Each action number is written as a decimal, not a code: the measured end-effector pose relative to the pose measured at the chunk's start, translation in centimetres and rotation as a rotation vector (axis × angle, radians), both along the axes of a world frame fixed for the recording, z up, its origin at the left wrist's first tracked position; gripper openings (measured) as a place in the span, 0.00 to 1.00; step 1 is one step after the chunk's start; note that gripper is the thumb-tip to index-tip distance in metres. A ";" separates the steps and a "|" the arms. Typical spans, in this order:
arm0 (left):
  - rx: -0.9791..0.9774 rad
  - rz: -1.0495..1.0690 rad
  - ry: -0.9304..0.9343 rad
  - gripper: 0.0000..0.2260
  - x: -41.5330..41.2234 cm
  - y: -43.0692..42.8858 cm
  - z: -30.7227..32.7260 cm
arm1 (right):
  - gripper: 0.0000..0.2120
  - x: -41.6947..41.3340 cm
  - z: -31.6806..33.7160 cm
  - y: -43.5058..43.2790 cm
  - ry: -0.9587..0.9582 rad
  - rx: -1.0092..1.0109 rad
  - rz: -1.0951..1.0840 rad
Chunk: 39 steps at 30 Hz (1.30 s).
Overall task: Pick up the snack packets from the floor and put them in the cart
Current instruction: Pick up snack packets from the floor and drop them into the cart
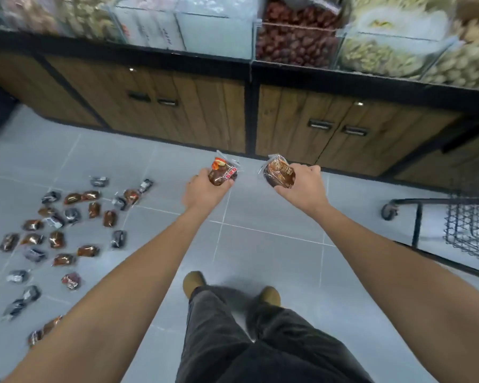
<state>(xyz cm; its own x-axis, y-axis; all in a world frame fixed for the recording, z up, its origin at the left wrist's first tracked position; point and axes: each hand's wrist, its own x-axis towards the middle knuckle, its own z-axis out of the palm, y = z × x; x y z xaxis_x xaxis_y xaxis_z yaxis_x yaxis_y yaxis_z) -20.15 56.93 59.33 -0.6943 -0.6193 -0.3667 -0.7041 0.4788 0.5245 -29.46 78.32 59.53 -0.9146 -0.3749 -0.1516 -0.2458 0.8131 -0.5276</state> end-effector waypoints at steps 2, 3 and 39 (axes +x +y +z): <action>0.033 -0.080 0.018 0.32 -2.6 4.1 0.8 | 0.22 -1.0 0.2 4.7 -0.001 -0.002 -0.093; 0.047 -0.123 0.027 0.31 -3.8 6.1 1.1 | 0.22 -1.4 0.3 6.9 -0.005 -0.010 -0.136; 0.091 -0.940 -0.147 0.23 -37.8 75.7 -0.5 | 0.14 -19.3 -1.3 71.7 -0.141 -0.176 -1.132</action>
<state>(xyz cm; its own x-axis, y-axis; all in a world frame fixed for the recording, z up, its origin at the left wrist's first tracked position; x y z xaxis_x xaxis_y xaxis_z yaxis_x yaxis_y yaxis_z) -57.94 132.58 58.83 -0.8363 0.2032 -0.5092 -0.1145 0.8436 0.5246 -48.72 149.98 58.19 -0.7196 0.6231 -0.3065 0.6476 0.4430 -0.6200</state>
